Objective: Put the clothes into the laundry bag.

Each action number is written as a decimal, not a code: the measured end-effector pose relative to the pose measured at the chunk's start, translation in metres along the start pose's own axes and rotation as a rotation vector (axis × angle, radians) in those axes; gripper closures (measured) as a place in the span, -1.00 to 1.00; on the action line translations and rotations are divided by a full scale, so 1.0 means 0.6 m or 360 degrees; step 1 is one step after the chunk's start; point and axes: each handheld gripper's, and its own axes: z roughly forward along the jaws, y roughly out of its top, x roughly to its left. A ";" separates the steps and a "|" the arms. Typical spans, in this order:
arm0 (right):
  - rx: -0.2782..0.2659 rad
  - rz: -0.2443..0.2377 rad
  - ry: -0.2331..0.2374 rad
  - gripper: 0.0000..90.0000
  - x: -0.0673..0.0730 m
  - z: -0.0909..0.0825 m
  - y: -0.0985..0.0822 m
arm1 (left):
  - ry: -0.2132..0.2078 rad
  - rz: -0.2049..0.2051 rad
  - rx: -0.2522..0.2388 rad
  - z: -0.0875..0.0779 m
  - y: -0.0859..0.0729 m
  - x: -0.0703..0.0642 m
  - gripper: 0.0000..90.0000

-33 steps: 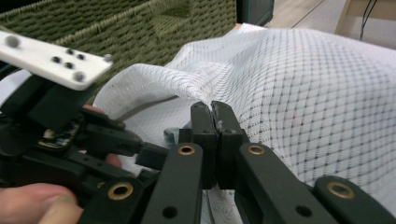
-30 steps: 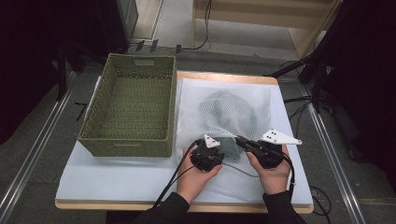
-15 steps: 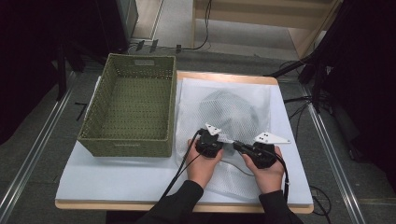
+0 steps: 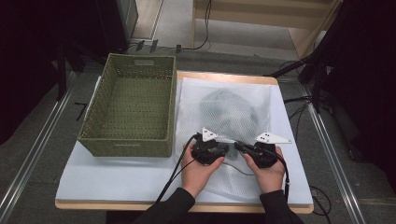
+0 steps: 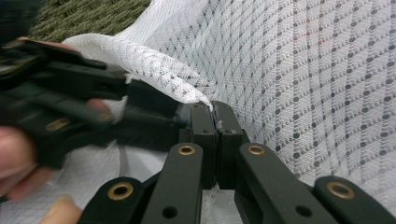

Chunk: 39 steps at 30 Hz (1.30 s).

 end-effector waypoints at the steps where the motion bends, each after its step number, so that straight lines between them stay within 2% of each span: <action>1: -0.0001 -0.0002 0.0004 1.00 0.001 0.000 0.000 | 0.0009 0.0041 0.0005 -0.003 -0.001 -0.004 0.22; 2: -0.0001 -0.0014 0.0007 1.00 0.003 0.001 0.000 | -0.0053 0.0062 0.0045 0.002 -0.002 -0.007 0.25; 3: -0.0001 -0.0014 0.0007 1.00 0.003 0.001 0.000 | -0.0053 0.0062 0.0045 0.002 -0.002 -0.007 0.27; 5: -0.0003 -0.0012 0.0012 1.00 0.005 0.001 0.000 | -0.0077 0.0078 0.0121 0.017 -0.003 -0.011 0.32; 7: -0.0008 -0.0015 0.0018 1.00 0.008 0.002 0.001 | -0.0031 0.0119 0.0194 0.039 -0.002 -0.022 0.43; 8: -0.0007 -0.0021 0.0014 1.00 0.010 0.001 0.002 | 0.0027 0.0144 0.0171 0.051 0.004 -0.028 0.59; 11: -0.0011 -0.0026 0.0015 1.00 0.009 0.000 0.001 | 0.0059 0.0118 0.0168 0.061 0.014 -0.026 0.68; 12: -0.0014 -0.0028 0.0015 1.00 0.009 0.000 0.001 | 0.0077 0.0103 0.0145 0.066 0.018 -0.021 0.76; 13: -0.0007 -0.0021 0.0016 1.00 0.008 0.000 0.000 | 0.0108 0.0093 0.0132 0.068 0.021 -0.019 0.85; 14: -0.0003 -0.0018 0.0018 1.00 0.008 0.002 -0.002 | 0.0203 0.0080 0.0099 0.075 0.022 -0.006 1.00; 15: -0.0003 -0.0018 0.0018 1.00 0.008 0.002 -0.002 | 0.0203 0.0080 0.0099 0.075 0.022 -0.006 1.00; 16: 0.0002 -0.0020 0.0020 1.00 0.008 0.003 -0.003 | 0.0142 0.0000 0.0091 0.076 0.023 0.003 1.00; 17: 0.0008 -0.0020 0.0020 1.00 0.008 0.003 -0.004 | 0.0093 -0.0023 0.0092 0.074 0.023 0.006 0.98; 18: 0.0006 -0.0023 0.0023 1.00 0.008 0.002 -0.004 | 0.0055 0.0006 0.0095 0.071 0.022 0.004 0.84; 19: 0.0003 -0.0023 0.0020 1.00 0.008 0.001 -0.004 | 0.0037 0.0050 0.0098 0.066 0.020 0.001 0.61; 20: 0.0002 -0.0025 0.0019 1.00 0.008 0.000 -0.004 | 0.0005 0.0098 0.0098 0.056 0.016 -0.002 0.61; 21: -0.0003 -0.0022 0.0022 1.00 0.007 -0.002 -0.003 | -0.0031 0.0130 0.0079 0.043 0.010 -0.003 0.53; 22: -0.0011 -0.0021 0.0023 1.00 0.006 -0.005 -0.003 | -0.0056 0.0193 0.0040 0.009 -0.001 0.000 0.45; 23: -0.0011 -0.0021 0.0023 1.00 0.006 -0.005 -0.003 | -0.0056 0.0193 0.0040 0.009 -0.001 0.000 0.44; 26: -0.0012 -0.0043 0.0051 1.00 0.012 -0.009 -0.002 | -0.0065 0.0195 -0.0017 -0.056 -0.025 0.021 0.37; 27: -0.0006 -0.0077 0.0069 1.00 0.021 -0.013 -0.001 | -0.0062 0.0191 -0.0022 -0.070 -0.032 0.027 0.32; 29: -0.0003 -0.0101 0.0074 1.00 0.026 -0.015 -0.002 | -0.0055 0.0180 -0.0011 -0.103 -0.055 0.040 0.29; 31: 0.0014 -0.0132 0.0079 1.00 0.034 -0.019 -0.004 | -0.0021 0.0240 0.0016 -0.136 -0.083 0.052 0.25; 33: 0.0045 -0.0152 0.0089 1.00 0.039 -0.023 -0.012 | -0.0008 0.0213 0.0004 -0.161 -0.109 0.064 0.22; 35: 0.0092 -0.0169 0.0091 1.00 0.040 -0.021 -0.024 | -0.0016 0.0149 0.0025 -0.175 -0.126 0.073 0.21; 36: 0.0120 -0.0168 0.0089 1.00 0.039 -0.019 -0.030 | -0.0016 0.0147 0.0029 -0.179 -0.129 0.073 0.18; 39: 0.0199 -0.0184 0.0062 1.00 0.037 -0.010 -0.046 | 0.0002 0.0221 -0.0009 -0.182 -0.129 0.056 0.08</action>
